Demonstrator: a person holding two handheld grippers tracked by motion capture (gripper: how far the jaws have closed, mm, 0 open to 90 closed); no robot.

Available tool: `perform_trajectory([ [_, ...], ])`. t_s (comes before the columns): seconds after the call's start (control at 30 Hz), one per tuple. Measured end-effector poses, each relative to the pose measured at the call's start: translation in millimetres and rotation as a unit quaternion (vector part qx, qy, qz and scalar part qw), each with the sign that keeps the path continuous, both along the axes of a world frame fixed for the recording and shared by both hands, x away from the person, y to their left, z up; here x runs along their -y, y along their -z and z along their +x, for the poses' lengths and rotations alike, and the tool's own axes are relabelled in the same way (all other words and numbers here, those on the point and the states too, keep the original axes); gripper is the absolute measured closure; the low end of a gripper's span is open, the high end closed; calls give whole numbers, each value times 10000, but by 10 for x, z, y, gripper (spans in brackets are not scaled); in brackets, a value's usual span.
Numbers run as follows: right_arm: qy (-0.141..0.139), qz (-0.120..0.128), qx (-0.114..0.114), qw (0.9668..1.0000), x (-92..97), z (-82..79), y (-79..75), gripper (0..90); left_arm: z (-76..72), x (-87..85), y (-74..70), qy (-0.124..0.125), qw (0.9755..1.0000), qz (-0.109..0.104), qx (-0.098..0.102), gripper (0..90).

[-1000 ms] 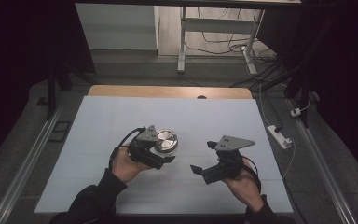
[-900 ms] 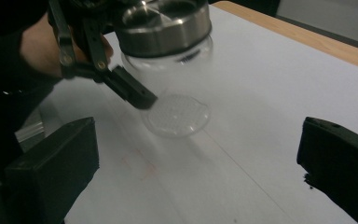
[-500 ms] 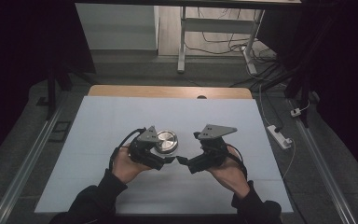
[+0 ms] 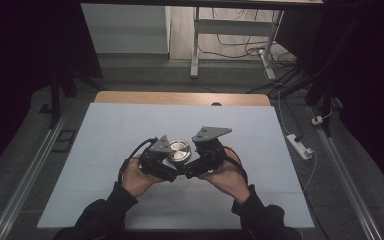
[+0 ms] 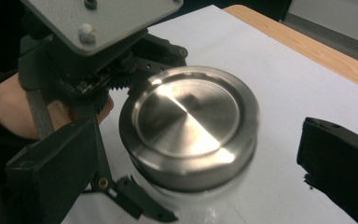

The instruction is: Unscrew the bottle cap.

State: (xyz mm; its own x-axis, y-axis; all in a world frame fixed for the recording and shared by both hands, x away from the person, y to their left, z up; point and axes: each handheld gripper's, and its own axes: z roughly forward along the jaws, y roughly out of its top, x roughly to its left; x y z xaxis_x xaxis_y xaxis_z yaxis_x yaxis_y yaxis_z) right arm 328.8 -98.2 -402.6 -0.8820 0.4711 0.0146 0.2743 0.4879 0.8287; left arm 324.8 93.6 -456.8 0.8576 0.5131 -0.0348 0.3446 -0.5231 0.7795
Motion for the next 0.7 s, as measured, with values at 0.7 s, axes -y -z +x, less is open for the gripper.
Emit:
perform_trajectory([
  [0.7,-1362,-102,-44,9906,-40,91,-6,188,-22,-30,-67,1210,9924,-118,-170,160],
])
